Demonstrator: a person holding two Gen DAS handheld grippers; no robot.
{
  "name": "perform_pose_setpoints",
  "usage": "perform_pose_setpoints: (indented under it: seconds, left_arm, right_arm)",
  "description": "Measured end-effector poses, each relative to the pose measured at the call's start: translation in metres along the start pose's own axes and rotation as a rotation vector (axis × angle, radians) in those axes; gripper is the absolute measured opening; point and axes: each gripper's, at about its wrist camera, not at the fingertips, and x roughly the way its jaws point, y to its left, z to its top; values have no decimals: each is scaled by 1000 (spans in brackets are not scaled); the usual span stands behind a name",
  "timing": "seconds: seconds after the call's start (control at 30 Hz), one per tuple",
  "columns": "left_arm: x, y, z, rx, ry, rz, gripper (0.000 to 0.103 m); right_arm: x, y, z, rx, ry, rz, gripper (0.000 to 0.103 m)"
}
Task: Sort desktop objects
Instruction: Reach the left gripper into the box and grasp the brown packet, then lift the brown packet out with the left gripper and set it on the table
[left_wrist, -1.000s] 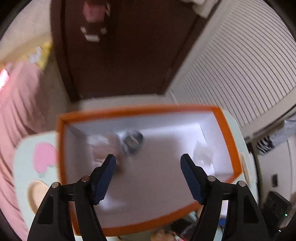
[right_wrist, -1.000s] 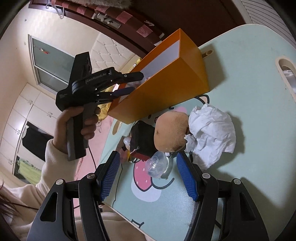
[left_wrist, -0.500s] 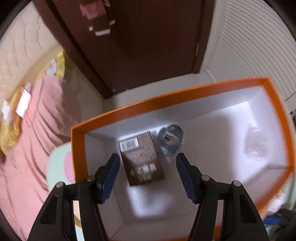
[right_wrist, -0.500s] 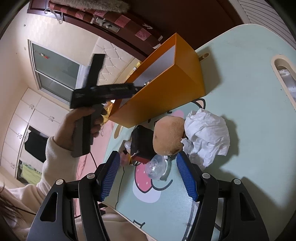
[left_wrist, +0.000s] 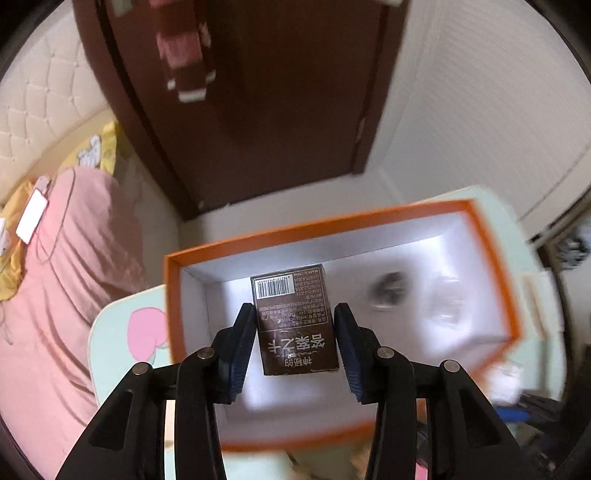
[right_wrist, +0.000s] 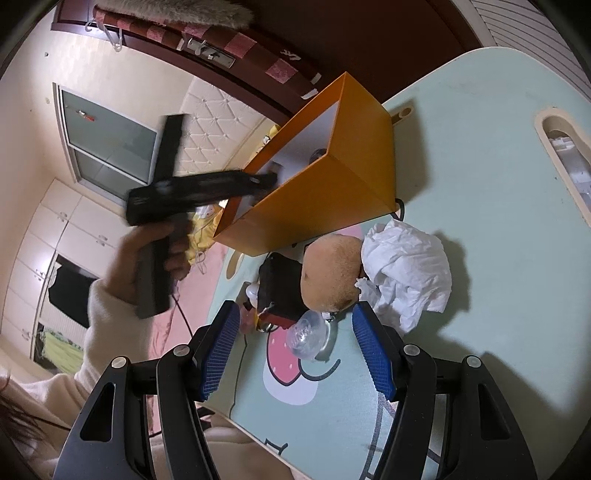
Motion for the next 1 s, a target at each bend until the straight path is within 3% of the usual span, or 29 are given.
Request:
perform_pose_setpoints:
  seconds: [0.1,0.2,0.4,0.5,0.8,0.83,0.93,1.0]
  left_arm:
    - [-35,-1,-19,2,-45,-58,42]
    - [-54,-4,-52,3,-29,-94,42]
    - [-51,-19,-131,-11,76,-190,42]
    - [-43,-35,-162,17,105,-194,42]
    - [-18,-42,-180,25,89,-166,42]
    - [-19,-42,-180,32,83,-165,45]
    - [-29,-41,-178,40,27,-181,67]
    - [-39,-39,-177,41,-29,-197,72]
  right_arm:
    - [0,0,0,-5,-3,-7,64]
    - [-2,1,-2,-16,-18,-17,64]
    - [-5,5,-4,-56,-58,-72,64]
    - [-6,8,-5,-82,-76,-115,64]
    - [3,31,-17,-237,-82,-258,64]
    - [5,32,-19,-251,-77,-266,64]
    - [9,37,-21,-283,-69,-292,64]
    - [11,42,-21,-304,-70,-309,64]
